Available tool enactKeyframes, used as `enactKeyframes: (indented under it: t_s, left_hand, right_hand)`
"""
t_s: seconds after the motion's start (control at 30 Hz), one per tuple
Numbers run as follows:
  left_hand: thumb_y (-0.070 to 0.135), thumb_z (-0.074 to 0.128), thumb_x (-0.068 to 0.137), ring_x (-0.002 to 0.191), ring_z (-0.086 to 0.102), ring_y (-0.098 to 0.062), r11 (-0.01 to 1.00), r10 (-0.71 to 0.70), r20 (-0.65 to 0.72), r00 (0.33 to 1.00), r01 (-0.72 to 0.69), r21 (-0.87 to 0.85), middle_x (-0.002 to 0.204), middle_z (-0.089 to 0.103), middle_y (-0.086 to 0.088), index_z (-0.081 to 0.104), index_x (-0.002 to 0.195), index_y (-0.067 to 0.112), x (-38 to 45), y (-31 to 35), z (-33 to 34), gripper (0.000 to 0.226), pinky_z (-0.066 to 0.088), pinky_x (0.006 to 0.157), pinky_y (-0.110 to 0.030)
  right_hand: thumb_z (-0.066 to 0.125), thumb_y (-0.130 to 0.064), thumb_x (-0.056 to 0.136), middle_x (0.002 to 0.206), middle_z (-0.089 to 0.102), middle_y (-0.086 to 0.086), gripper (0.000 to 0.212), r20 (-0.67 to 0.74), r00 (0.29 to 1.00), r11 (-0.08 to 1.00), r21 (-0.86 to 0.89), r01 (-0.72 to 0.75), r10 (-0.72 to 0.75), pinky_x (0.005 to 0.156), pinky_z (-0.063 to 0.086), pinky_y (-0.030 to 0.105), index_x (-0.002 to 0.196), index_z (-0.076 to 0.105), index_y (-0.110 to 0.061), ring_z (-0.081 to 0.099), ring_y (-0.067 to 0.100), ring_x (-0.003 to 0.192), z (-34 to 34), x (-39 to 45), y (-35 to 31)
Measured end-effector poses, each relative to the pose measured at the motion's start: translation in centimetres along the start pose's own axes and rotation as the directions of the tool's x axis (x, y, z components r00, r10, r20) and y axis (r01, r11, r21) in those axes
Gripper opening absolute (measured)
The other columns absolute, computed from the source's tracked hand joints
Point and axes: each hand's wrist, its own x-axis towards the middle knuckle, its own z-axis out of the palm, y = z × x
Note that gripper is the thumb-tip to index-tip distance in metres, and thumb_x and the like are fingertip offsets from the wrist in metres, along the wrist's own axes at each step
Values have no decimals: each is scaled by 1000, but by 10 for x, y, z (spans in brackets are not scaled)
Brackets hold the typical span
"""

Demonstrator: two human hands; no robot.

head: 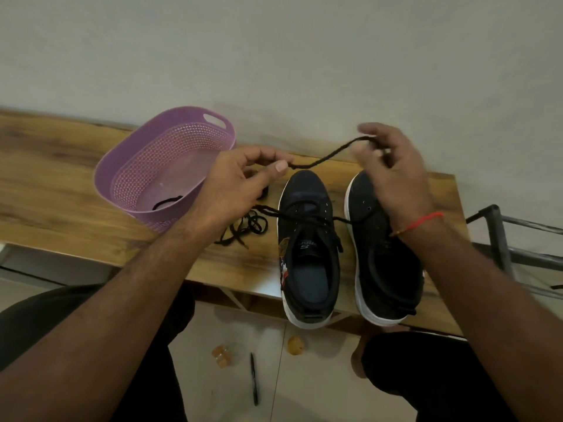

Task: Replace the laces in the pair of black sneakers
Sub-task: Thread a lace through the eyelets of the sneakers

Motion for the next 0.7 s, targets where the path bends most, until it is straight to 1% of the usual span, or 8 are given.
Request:
enactKeyframes:
  t_s: [0.07,0.13,0.23,0.3,0.4,0.53,0.63,0.7]
  left_hand:
    - [12,65,98,63,58,6,996,79,104,991,-75,-41,90,73,12,75,114,14,-6,7,8,19,45,60,-11]
    - [9,66,97,74,67,4,994,106,140,984,-104,-25,93,75,8,75,114,10,-7,7,11,19,51,66,-13]
    - [22,72,94,90,74,-16,994,73,64,995,-77,74,97,77,5,76,111,25,2,-2,-2,18,62,82,-42]
    - [25,73,93,87,73,-10,986,24,40,999,-31,165,93,76,8,74,107,34,8,-8,-18,16,61,84,-36]
    - [30,70,94,85,64,5,930,-26,12,1000,20,367,88,70,18,71,106,34,15,-18,-36,13,50,76,-17]
    - [33,64,98,91,65,2,929,13,-35,999,0,370,88,70,16,70,110,33,16,-21,-31,14,50,81,-23]
    - [30,66,98,85,70,-5,956,113,71,991,-128,266,86,74,12,74,113,28,7,-14,-10,17,59,85,-36]
    - [26,66,98,86,71,-8,954,172,147,974,-202,223,89,75,12,76,113,25,2,-15,4,18,60,84,-40]
  right_hand:
    - [66,-42,91,112,62,-3,41,427,901,943,-259,210,-84,80,43,13,126,63,-19,54,0,94,15,-13,-7]
    - [63,-35,96,102,71,0,27,558,829,909,-323,261,-40,78,49,21,108,72,-12,64,8,91,26,-22,-12]
    - [55,-28,101,73,68,-6,28,339,934,992,-90,-85,111,57,45,22,80,69,-17,60,4,60,20,-14,-11]
    - [51,-30,103,66,58,-6,31,102,941,893,296,-338,322,41,30,20,77,60,-17,43,7,46,0,3,-7]
    - [46,-32,105,62,53,-4,30,-139,821,649,689,-322,554,40,24,19,82,58,-16,34,9,45,-32,21,3]
    - [62,-42,94,84,60,-1,26,-166,877,892,83,-444,451,54,36,27,98,68,-17,47,12,58,-32,19,11]
    - [72,-50,84,121,49,5,57,35,988,817,-567,-107,153,92,43,30,129,53,-21,53,17,105,-12,5,9]
    - [73,-48,84,135,43,6,69,288,957,820,-558,132,42,107,38,32,141,42,-25,46,18,124,3,-8,-3]
